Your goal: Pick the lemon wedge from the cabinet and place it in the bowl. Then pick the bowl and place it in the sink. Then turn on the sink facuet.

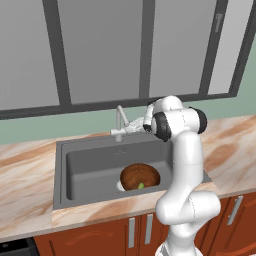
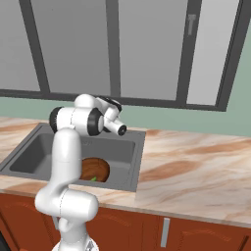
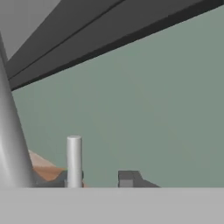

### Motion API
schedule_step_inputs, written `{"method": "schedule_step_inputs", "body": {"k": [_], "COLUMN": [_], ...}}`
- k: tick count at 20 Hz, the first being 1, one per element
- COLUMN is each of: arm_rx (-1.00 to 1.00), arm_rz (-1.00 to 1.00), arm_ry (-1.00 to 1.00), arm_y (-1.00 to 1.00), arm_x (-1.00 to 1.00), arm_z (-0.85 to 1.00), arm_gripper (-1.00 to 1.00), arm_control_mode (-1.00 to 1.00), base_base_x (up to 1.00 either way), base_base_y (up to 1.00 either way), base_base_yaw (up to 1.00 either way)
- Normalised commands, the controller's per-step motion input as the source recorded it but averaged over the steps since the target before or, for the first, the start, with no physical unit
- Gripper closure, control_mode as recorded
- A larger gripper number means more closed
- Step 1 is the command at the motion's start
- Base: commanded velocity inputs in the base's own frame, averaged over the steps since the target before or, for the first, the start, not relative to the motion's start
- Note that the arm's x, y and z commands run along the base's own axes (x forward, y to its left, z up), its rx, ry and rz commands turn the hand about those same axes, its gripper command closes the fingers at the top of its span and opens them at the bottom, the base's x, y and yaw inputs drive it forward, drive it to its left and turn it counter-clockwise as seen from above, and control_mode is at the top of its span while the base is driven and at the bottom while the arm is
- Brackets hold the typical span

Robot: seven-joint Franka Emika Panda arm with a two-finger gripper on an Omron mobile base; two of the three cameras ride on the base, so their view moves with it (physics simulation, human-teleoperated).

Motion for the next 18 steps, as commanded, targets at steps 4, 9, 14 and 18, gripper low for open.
{"method": "schedule_step_inputs", "body": {"k": [4,9,14,18], "arm_rx": [0.15,0.20,0.21,0.17], "arm_rz": [-0.06,-0.03,-0.01,-0.02], "arm_ry": [0.18,0.15,0.16,0.19], "arm_y": [-0.56,-0.86,-0.94,-0.81], "arm_x": [0.00,0.00,0.04,0.10], "arm_z": [0.00,-0.04,-0.10,-0.15], "arm_gripper": [1.00,1.00,1.00,1.00], "arm_control_mode": [-1.00,-1.00,-1.00,-1.00], "base_base_x": [0.00,0.00,0.00,0.00], "base_base_y": [0.00,0.00,0.00,0.00], "base_base_yaw": [0.00,0.00,0.00,0.00]}}
